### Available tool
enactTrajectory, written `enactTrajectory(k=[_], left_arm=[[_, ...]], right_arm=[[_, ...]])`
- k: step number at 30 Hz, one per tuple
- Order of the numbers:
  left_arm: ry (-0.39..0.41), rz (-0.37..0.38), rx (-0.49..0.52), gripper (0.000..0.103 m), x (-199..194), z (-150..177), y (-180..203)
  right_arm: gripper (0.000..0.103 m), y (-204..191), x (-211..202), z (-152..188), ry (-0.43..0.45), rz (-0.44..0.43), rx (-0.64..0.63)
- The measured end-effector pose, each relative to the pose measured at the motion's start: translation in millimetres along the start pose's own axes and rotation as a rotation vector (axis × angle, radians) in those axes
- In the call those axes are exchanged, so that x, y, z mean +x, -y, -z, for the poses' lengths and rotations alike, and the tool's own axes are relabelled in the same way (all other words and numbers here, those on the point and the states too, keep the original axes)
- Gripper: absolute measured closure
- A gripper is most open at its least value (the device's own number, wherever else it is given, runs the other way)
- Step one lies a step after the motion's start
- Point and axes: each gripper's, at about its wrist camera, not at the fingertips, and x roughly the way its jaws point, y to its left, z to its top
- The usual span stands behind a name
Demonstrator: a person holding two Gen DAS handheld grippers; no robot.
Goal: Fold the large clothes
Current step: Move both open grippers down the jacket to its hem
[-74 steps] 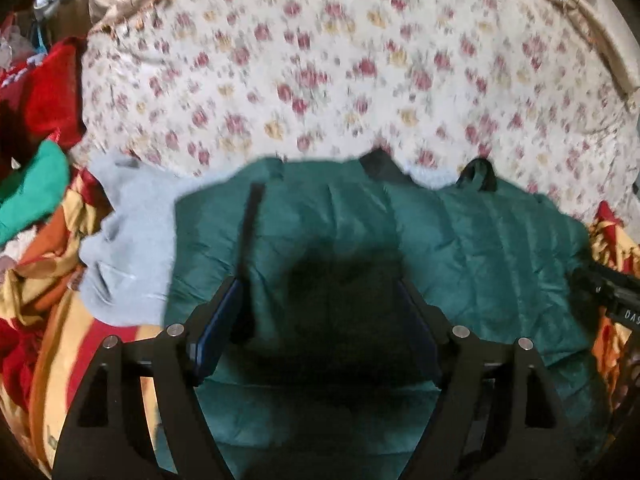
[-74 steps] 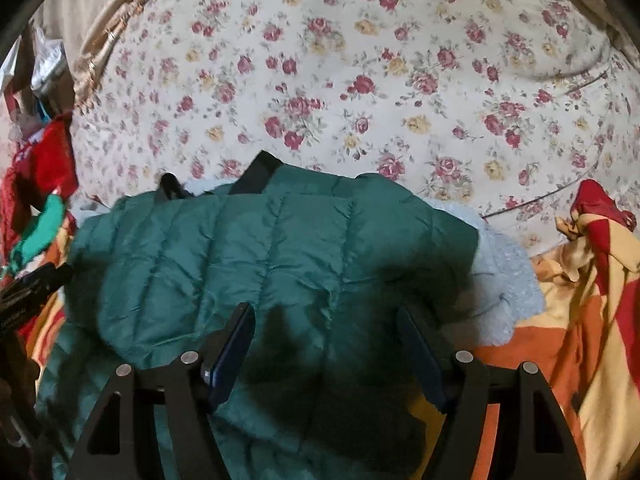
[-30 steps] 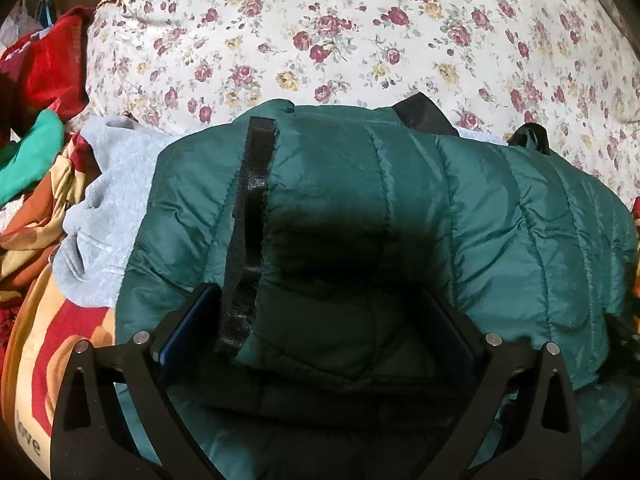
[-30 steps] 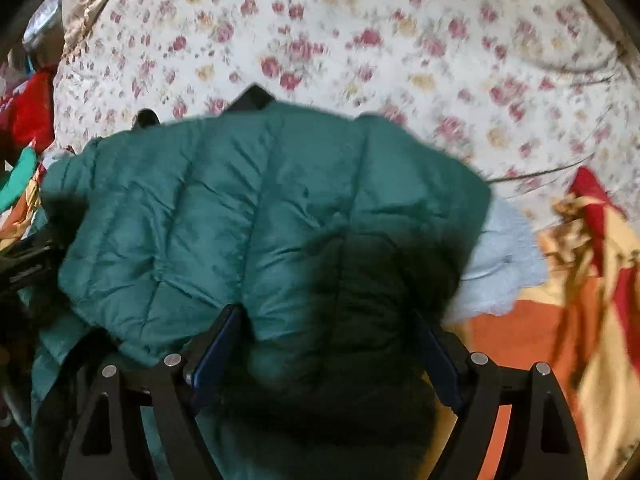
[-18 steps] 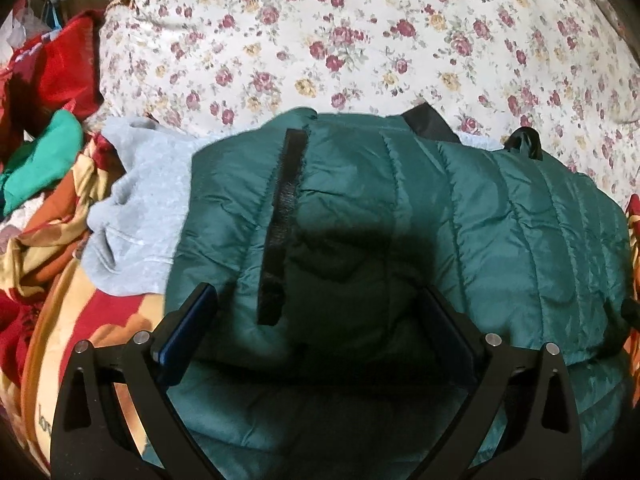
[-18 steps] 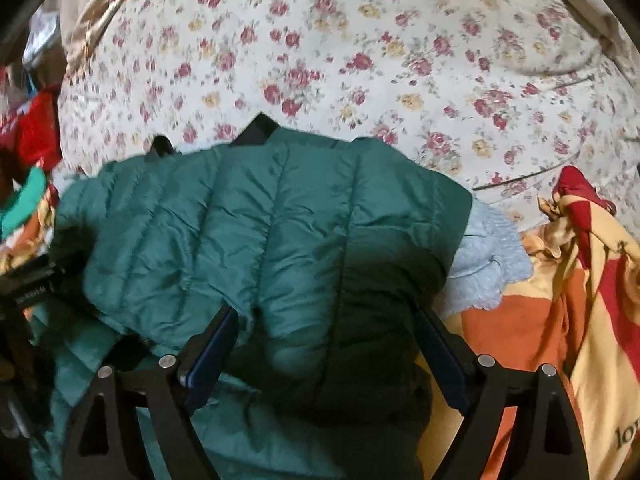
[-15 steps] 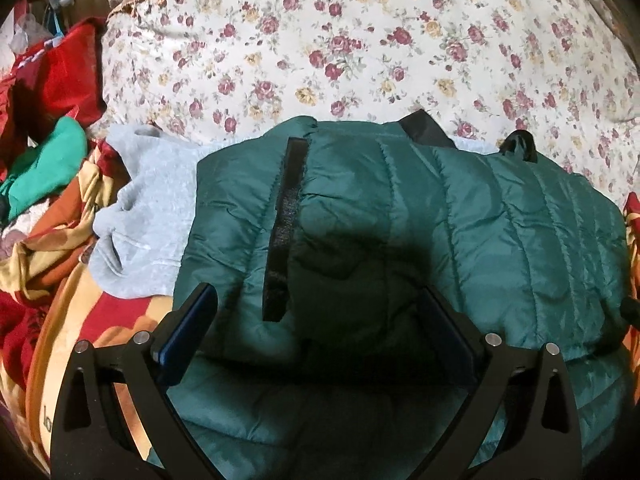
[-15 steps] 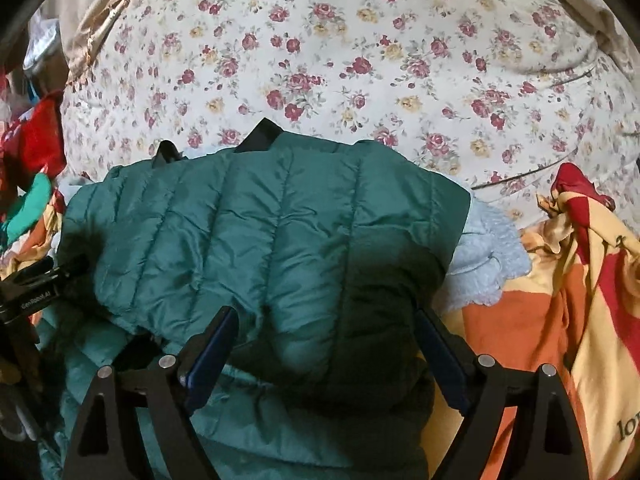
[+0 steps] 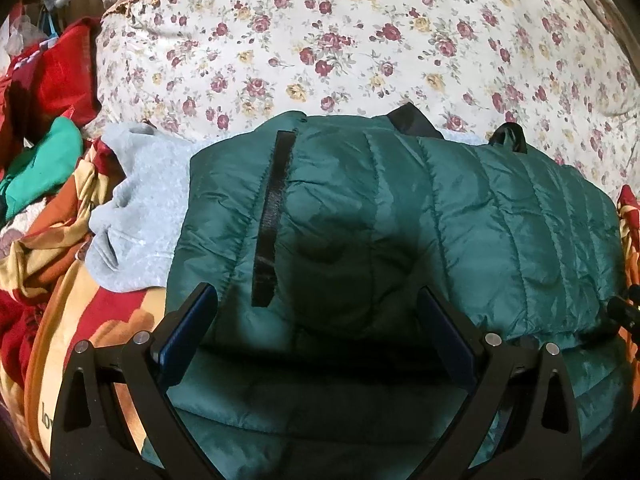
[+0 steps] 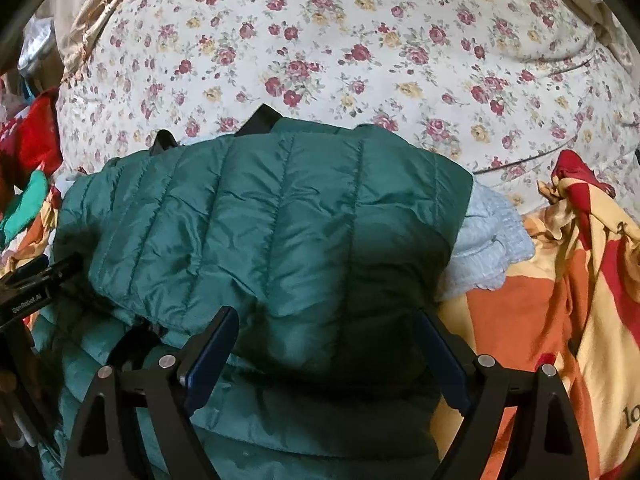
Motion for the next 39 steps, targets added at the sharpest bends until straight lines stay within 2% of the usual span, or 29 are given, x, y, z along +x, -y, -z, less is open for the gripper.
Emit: enactTrajectory(k=[8,16,24,31,39], left_arm=[[0.004,-0.011,0.045,0.003,-9,7,4],[0.009,-0.022,0.068,0.003,-30,24,-10],[-0.011,-0.030,0.081,0.003,-54,51,-32],[-0.026,0.001,0.093,0.003,-83,78,-43],[-0.058,0.027,0.091,0.003,-108,110,-57]], right_arm=[[0.016,5,-3,7,-0.023,0.010,0.017],[0.016,8,-19,22,-0.043,0.020,0.002],[0.016,14,-35,54,-0.098,0.002,0.014],[0.016,22,-55,88,-0.156,-0.052,0.053],[0.016,24,-83,121,-0.178,-0.046,0.044]])
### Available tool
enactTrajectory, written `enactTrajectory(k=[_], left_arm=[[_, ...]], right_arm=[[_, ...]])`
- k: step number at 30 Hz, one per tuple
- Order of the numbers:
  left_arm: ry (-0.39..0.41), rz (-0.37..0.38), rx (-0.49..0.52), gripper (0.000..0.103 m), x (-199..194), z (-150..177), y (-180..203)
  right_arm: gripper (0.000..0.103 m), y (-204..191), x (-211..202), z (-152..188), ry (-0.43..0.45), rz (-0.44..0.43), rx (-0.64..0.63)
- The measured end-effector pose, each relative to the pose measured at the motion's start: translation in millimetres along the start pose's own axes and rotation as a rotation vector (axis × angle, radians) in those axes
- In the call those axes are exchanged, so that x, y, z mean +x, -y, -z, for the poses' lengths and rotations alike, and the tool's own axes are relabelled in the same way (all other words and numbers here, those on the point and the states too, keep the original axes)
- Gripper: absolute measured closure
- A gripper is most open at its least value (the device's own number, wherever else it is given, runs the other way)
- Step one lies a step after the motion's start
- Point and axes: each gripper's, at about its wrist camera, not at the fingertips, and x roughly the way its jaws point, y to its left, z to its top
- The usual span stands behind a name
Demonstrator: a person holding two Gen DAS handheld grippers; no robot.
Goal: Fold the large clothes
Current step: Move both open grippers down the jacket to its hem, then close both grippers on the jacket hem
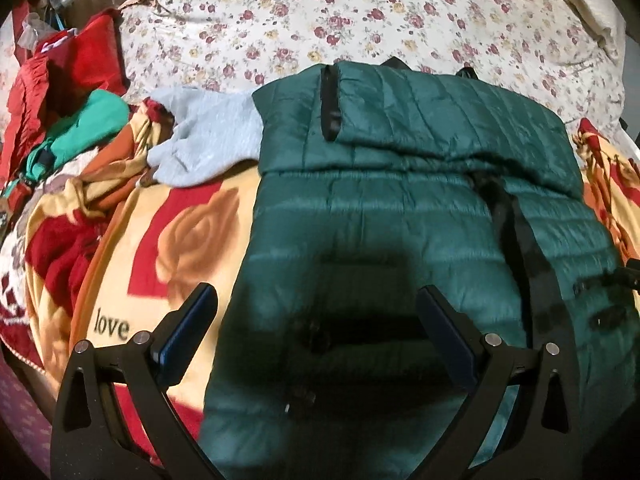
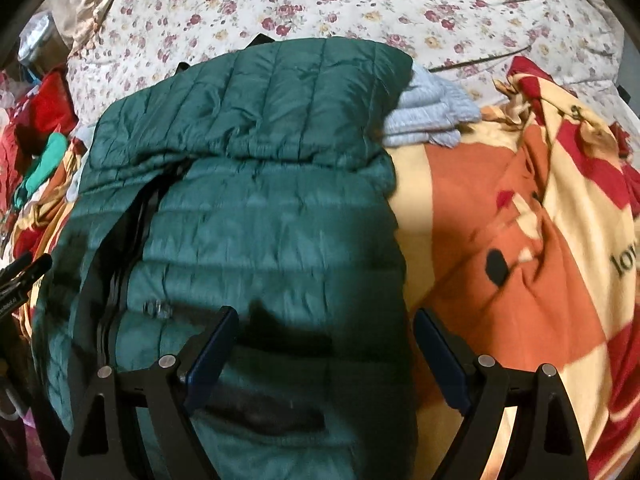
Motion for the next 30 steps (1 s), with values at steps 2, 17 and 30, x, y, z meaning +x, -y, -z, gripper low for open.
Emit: enactTrajectory(k=[2,17,30], left_arm=[[-0.001,-0.001,0.002,0.003,-5,7,-1],[-0.076,0.140,-0.094,0.003,-31,56,-40],[-0.206,0.211,-0.227,0.003,-16,85,-71]], right_arm=[[0.016,1,-5,7,-0.002,-0.003,0.006],[0.016,12,-25,43,-0.037,-0.024,0.031],[0.016,41,-23,81,-0.147,-0.178,0.078]])
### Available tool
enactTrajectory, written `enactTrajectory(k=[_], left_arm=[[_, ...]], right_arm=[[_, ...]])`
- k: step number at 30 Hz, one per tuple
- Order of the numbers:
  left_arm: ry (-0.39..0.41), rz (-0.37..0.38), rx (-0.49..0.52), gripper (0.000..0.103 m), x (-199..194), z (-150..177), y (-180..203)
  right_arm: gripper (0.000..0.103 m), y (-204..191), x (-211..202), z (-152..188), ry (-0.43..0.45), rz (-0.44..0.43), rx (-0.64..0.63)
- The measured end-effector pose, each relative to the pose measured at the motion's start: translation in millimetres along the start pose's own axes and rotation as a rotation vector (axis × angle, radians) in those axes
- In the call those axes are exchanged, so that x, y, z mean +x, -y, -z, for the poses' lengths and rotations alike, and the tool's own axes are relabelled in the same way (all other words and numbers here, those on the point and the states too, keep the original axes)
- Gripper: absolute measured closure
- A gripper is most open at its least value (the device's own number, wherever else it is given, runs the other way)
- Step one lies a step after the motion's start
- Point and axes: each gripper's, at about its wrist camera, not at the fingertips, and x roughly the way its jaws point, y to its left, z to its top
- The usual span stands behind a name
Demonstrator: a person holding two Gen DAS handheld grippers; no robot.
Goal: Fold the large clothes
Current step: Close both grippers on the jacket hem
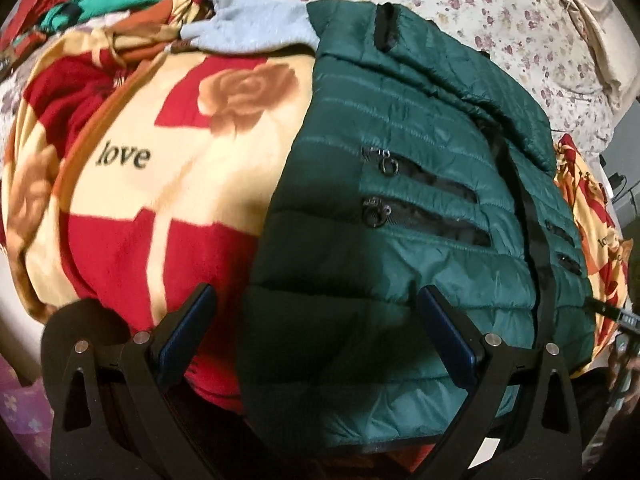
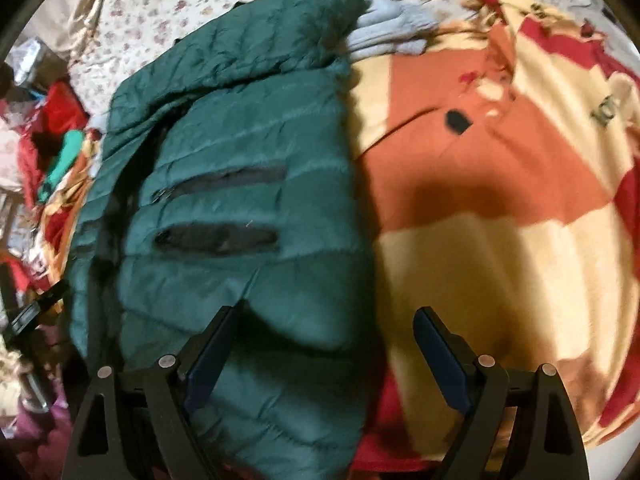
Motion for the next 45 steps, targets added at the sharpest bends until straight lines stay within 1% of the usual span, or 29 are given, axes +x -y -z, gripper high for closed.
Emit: enactTrajectory(k=[2,4,9,14,17,19,21,23,25,26,29,31,35,38,41,43,45], left_arm=[[-0.017,0.009,-0.017,0.003,4,2,-2],[-0.027,0.002,-0.018,0.003,7,4,-2],[-0.031,-0.004,0.018,0.003,6,7,4],[-0.028,0.005,0.033,0.003,3,11,10],[-0.022,0.004,0.044,0.003,1,12,12],[-0.021,0.007,0.042,0.003,0,12,13],[-0.021,0.015,0.036,0.003,-1,12,12],[-0.023,0.023,0.032,0.003,-1,12,13],[-0.027,0.029,0.031,0.003,0,11,13],[-0.030,0.032,0.029,0.003,0,11,12],[-0.032,0.038,0.022,0.003,1,11,11],[-0.040,0.040,0.022,0.003,2,12,10],[-0.043,0.039,0.051,0.003,1,16,12],[-0.052,0.020,0.078,0.003,3,19,16],[-0.064,-0.010,0.124,0.003,7,23,20],[-0.072,-0.020,0.134,0.003,10,24,18],[-0.081,-0.009,0.111,0.003,13,24,15]], right_arm=[[0.016,-8,0,5,-0.015,-0.033,-0.027],[0.016,-13,0,8,-0.032,-0.055,-0.037],[0.016,-25,0,19,-0.064,-0.039,-0.074],[0.016,-38,-15,20,-0.039,-0.048,-0.113],[0.016,-49,-19,22,-0.049,-0.049,-0.157],[0.016,-53,-17,24,-0.071,-0.061,-0.182],[0.016,-55,-14,25,-0.087,-0.091,-0.184],[0.016,-58,-15,25,-0.071,-0.114,-0.187],[0.018,-63,-19,23,-0.042,-0.131,-0.200],[0.021,-67,-24,22,-0.021,-0.159,-0.206],[0.021,-74,-34,17,0.024,-0.245,-0.205],[0.021,-72,-30,16,0.017,-0.240,-0.191],[0.021,-67,-12,19,-0.051,-0.201,-0.150],[0.021,-62,-5,22,-0.090,-0.169,-0.138],[0.021,-46,2,28,-0.122,-0.146,-0.089],[0.022,-36,9,32,-0.139,-0.159,-0.047],[0.036,-39,12,35,-0.130,-0.174,-0.048]])
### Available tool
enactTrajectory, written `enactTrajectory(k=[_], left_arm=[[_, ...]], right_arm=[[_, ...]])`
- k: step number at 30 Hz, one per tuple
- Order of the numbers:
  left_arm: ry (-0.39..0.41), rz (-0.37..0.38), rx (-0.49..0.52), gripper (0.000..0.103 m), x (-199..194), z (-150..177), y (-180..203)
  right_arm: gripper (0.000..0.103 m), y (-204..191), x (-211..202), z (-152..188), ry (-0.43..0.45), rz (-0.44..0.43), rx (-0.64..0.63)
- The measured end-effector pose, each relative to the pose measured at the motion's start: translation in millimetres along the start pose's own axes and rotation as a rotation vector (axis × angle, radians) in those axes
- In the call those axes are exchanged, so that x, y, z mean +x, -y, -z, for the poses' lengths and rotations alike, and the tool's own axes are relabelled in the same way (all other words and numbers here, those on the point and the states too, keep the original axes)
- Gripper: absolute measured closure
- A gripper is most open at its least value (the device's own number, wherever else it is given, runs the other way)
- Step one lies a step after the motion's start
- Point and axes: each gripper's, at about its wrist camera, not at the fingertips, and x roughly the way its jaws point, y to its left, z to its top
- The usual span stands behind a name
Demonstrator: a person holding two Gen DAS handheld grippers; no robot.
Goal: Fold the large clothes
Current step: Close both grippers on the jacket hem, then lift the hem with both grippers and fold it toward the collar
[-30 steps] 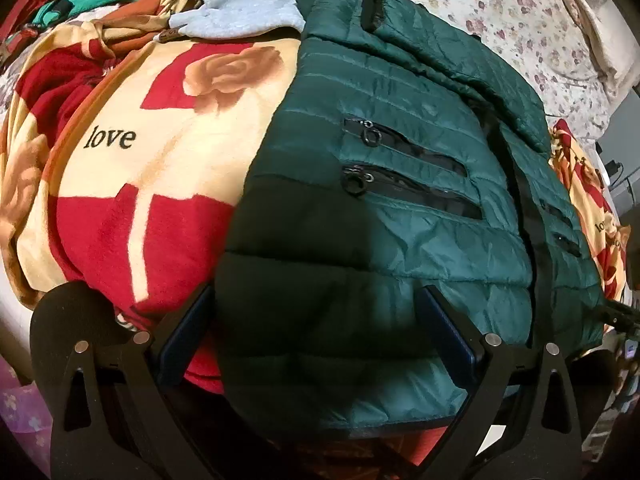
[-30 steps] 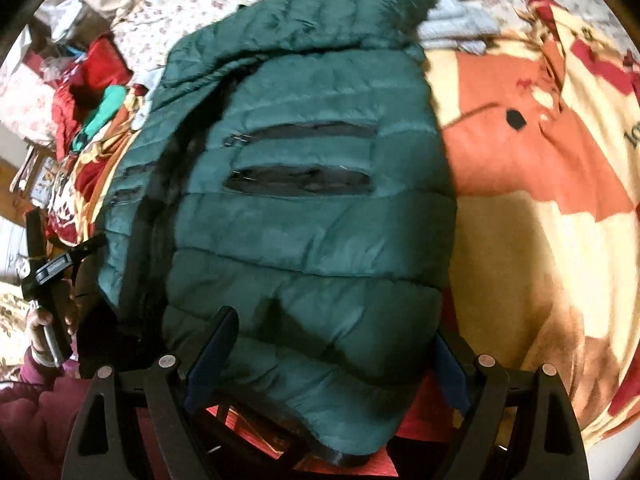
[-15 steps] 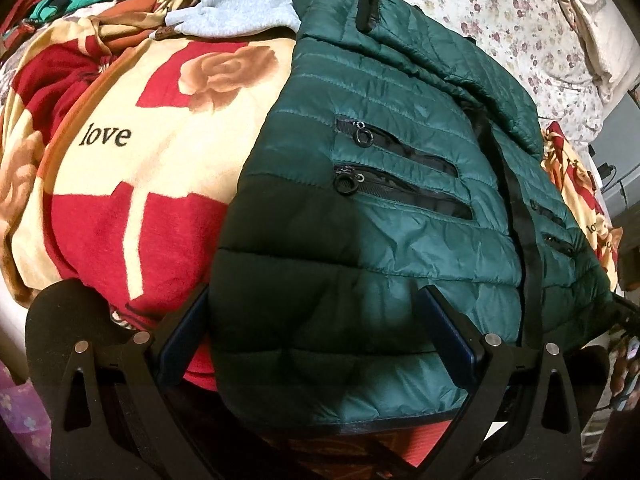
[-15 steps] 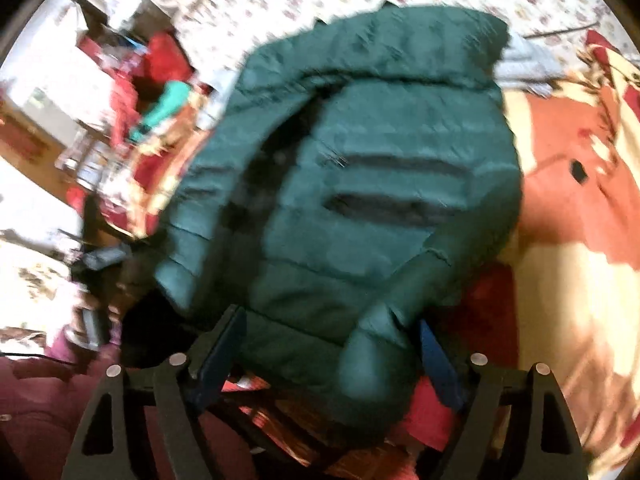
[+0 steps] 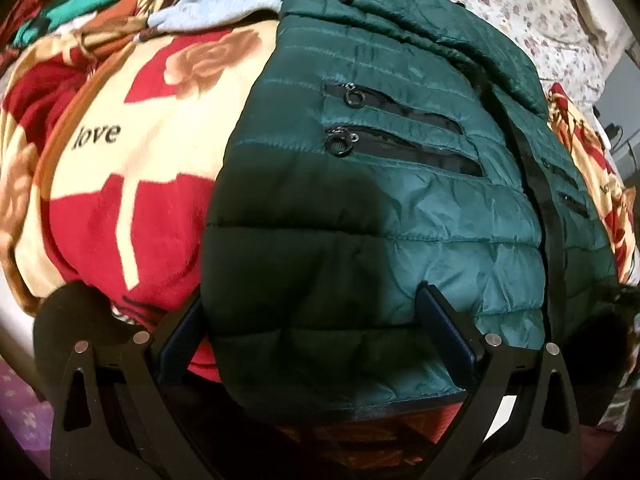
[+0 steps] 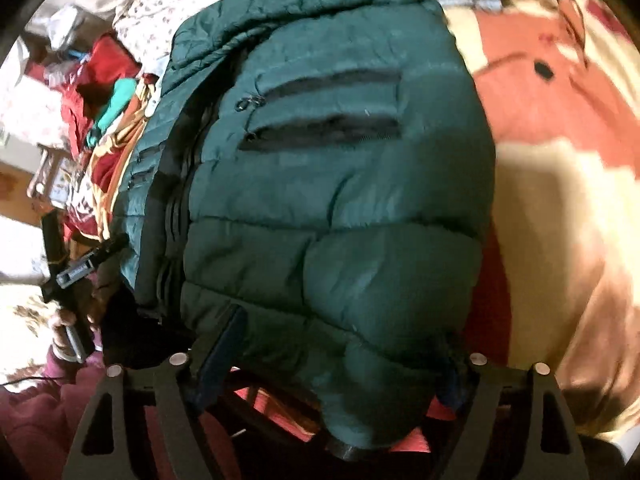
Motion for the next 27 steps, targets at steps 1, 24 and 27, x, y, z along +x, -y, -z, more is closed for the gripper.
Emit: enactTrajectory(k=[1,24,27], left_arm=[[-0.001,0.006,-0.012,0.003,0,0,-2],[0.056,-0.076,0.028,0.079,-16,1,2],[0.073,-0.073,0.050,0.091,-27,-4,3]], right_arm=[[0.037,-6,0,1,0.018,0.012,-0.026],[0.078,-42,-27,-15,0.143,0.103,-0.249],[0.078,-48,-43,-24,0.204,0.100,-0.270]])
